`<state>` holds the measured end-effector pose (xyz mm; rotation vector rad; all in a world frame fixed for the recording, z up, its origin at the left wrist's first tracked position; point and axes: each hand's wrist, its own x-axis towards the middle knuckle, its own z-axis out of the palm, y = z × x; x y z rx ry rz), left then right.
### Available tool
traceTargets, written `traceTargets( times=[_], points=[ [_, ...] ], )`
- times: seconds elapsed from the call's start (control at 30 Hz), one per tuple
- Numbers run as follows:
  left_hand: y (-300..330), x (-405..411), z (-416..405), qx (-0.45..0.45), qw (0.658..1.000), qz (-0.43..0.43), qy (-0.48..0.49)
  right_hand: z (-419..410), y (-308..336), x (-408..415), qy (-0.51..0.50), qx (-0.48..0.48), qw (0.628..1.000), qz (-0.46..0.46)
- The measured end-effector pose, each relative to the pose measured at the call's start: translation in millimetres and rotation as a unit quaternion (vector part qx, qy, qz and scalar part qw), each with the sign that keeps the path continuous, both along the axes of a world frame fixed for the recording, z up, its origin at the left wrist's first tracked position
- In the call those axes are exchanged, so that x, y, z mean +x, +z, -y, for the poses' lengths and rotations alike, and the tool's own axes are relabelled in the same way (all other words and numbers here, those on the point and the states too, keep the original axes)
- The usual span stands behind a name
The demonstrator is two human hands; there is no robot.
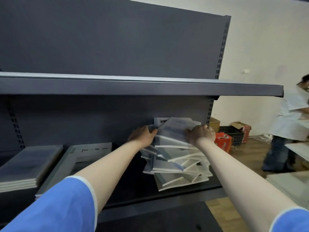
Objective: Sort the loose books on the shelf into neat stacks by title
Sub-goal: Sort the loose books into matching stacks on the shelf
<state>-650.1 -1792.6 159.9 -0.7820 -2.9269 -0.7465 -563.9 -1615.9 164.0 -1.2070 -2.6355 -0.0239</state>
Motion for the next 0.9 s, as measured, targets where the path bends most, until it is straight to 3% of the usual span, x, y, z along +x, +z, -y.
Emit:
traceTargets(
  times=[0.3, 0.57, 0.9],
  points=[
    [-4.4, 7.5, -32.7, -0.016, 1.000, 0.013, 0.009, -16.3, -8.3, 0.8, 0.048, -0.052, 0.997, -0.018],
    [3.2, 7.2, -30.2, 0.100, 0.989, 0.104, 0.039, -24.7, -10.5, -4.7, 0.073, -0.052, 0.995, -0.044],
    [-1.1, 0.5, -27.2, 0.168, 0.977, 0.130, 0.030, -20.9, -8.9, -9.3, 0.118, -0.091, 0.985, -0.087]
  ],
)
